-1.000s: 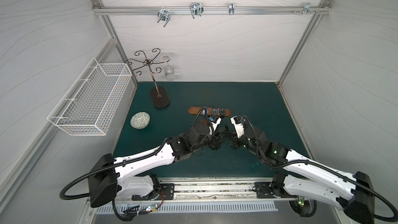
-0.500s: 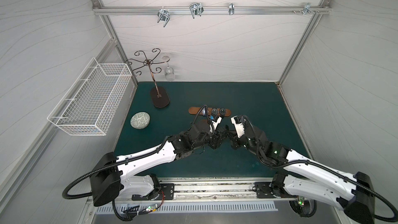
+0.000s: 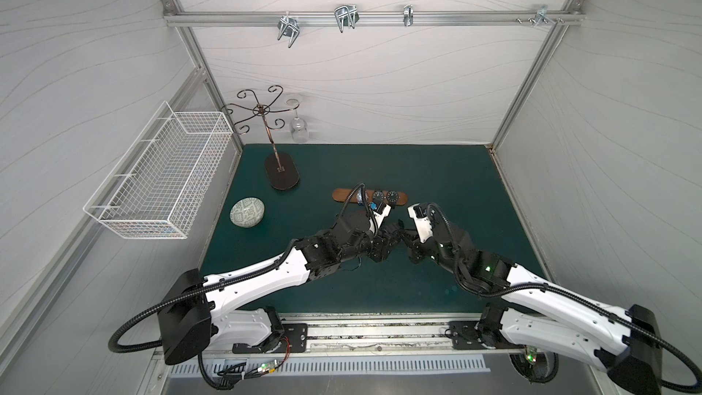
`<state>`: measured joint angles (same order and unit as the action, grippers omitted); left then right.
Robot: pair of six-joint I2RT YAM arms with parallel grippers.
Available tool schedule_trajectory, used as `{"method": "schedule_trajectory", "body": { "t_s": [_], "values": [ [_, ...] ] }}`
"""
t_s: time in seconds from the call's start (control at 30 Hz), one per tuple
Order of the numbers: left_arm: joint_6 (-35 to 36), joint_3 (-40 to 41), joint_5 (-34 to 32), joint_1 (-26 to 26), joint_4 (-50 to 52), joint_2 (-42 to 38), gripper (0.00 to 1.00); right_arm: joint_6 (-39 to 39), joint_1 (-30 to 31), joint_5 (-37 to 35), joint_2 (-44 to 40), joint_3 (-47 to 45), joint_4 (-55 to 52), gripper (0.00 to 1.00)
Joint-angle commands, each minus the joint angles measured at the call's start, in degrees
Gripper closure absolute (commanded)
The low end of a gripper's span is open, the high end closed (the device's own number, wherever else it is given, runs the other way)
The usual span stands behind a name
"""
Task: Place watch on stand
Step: Pick up the watch at the center of the board.
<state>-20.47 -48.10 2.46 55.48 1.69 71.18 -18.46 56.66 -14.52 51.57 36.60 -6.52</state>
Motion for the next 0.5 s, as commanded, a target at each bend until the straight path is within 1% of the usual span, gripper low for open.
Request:
{"method": "schedule_trajectory", "body": {
  "t_s": [0.0, 0.17, 0.23, 0.33, 0.47],
  "values": [
    [-0.98, -2.61, 0.52, -0.55, -0.16, -1.11, 0.61, 0.17, 0.39, -0.64, -1.3, 1.73, 0.79, 0.74],
    [-0.97, -2.71, -0.16, -0.85, 0.86, -1.92, 0.61, 0.28, 0.45, -1.02, -1.47, 1.63, 0.59, 0.53],
    [-0.98, -2.79, -0.42, -1.23, 1.37, -2.34, 0.61, 0.31, 0.46, -1.03, -1.65, 1.54, 0.4, 0.46],
    [-0.81, -3.18, -1.08, -1.82, 2.69, -2.96, 0.6, 0.64, 0.43, -1.66, -2.07, 1.48, -0.27, 0.38],
    [-0.24, -3.75, -1.89, -3.12, 4.81, -3.74, 0.6, 0.44, 0.32, -3.33, -3.34, 1.33, -1.7, 0.32]
  ]
}}
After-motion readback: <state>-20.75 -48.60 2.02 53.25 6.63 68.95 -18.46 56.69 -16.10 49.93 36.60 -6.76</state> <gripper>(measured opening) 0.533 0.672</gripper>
